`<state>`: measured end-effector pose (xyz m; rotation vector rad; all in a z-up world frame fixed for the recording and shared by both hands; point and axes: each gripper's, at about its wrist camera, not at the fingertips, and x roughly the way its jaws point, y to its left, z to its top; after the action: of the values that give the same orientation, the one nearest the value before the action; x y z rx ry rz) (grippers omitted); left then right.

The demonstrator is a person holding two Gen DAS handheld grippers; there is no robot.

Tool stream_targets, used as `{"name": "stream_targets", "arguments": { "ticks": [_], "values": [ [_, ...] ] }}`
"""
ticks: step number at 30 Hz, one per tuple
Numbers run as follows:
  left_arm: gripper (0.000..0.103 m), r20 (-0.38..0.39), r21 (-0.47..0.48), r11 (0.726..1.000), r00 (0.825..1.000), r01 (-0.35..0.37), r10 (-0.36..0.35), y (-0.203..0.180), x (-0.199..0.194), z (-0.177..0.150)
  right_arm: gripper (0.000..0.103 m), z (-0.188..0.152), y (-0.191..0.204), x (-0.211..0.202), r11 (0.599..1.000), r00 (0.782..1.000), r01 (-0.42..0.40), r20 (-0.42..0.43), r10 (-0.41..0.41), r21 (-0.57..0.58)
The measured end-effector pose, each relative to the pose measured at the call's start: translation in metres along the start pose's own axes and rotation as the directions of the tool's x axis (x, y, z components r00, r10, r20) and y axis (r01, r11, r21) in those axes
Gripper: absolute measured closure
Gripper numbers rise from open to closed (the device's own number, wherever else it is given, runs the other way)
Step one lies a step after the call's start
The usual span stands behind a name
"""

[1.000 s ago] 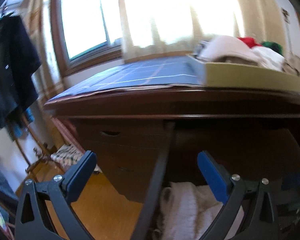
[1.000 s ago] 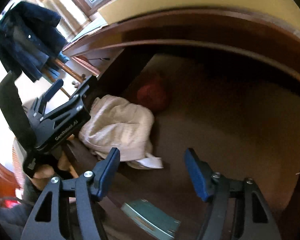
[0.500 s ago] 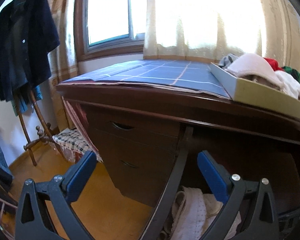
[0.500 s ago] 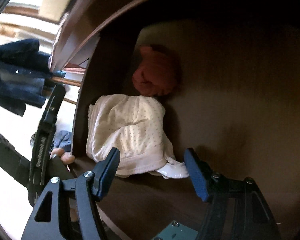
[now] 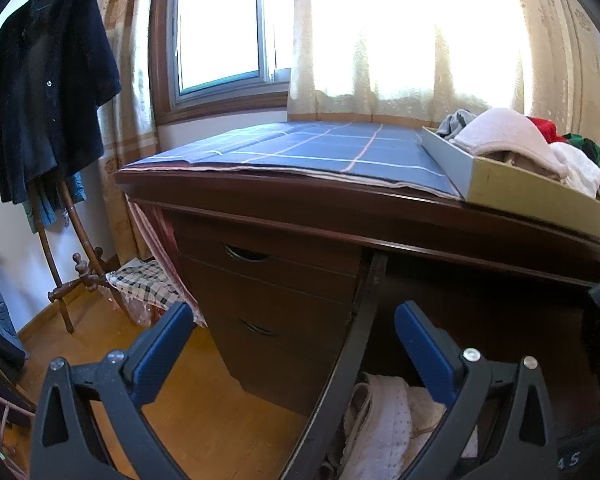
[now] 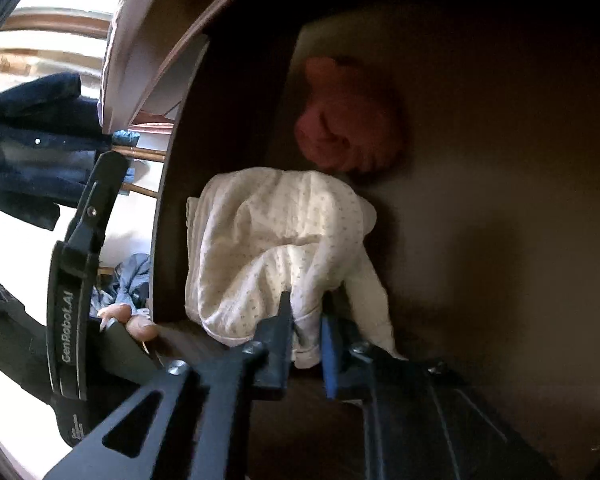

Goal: Take underwear out of drawer

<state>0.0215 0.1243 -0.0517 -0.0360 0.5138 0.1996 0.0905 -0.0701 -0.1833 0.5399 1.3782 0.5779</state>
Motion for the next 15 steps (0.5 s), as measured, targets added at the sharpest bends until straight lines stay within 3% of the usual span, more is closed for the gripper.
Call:
{"name": "stream_targets", "arguments": {
  "ticks": [6, 12, 15],
  "values": [
    [0.000, 0.001, 0.003, 1.000, 1.000, 0.001, -0.001, -0.001, -0.002, -0.001, 0.095, -0.002, -0.006, -0.046, 0.999, 0.983, -0.036, 0.181, 0.038, -0.015],
    [0.000, -0.005, 0.019, 1.000, 1.000, -0.022, 0.022, -0.005, -0.001, 0.000, 0.095, -0.010, -0.044, -0.113, 0.997, 0.921, -0.027, 0.389, -0.001, 0.067],
    [0.000, -0.023, 0.022, 0.999, 0.999, -0.038, 0.039, -0.007, 0.002, 0.001, 0.095, -0.018, -0.070, -0.139, 0.992, 0.900, -0.055, 0.435, 0.002, 0.111]
  ]
}}
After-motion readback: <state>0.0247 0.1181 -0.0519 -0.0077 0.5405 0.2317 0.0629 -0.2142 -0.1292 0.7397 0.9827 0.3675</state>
